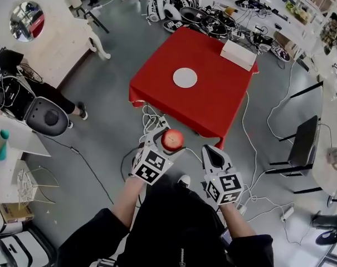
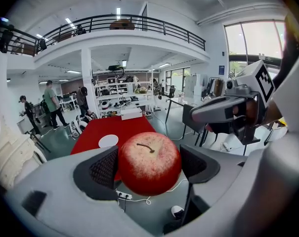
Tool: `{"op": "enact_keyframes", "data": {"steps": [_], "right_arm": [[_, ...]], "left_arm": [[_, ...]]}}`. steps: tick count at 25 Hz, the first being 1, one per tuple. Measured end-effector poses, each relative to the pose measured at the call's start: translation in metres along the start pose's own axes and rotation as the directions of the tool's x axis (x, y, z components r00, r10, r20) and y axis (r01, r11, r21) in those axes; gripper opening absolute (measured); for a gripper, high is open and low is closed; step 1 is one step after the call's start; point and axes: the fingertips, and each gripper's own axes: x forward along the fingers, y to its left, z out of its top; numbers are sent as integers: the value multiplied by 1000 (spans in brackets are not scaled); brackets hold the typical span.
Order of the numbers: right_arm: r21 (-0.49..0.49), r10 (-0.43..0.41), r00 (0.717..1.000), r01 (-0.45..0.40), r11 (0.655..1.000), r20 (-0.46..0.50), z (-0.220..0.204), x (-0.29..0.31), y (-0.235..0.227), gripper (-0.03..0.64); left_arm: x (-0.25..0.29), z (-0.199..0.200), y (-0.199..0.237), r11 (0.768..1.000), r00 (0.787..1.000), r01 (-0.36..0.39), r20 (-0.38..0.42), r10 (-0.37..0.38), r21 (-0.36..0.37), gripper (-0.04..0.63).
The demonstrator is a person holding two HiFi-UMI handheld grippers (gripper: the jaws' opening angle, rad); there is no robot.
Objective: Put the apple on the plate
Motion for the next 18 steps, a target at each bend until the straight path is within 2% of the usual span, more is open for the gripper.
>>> {"op": "enact_keyframes", "data": {"steps": [10,18], "right_arm": [[13,10,1000,-10,1000,0,-1,0,-15,12],[10,-8,1000,8,1000,-6,9,21,-25,12]], "left_arm": [[11,6,1,1000,1000,-12,-15,11,-4,396],[29,15,18,1000,1000,16,-5,-16,-1,396]]}}
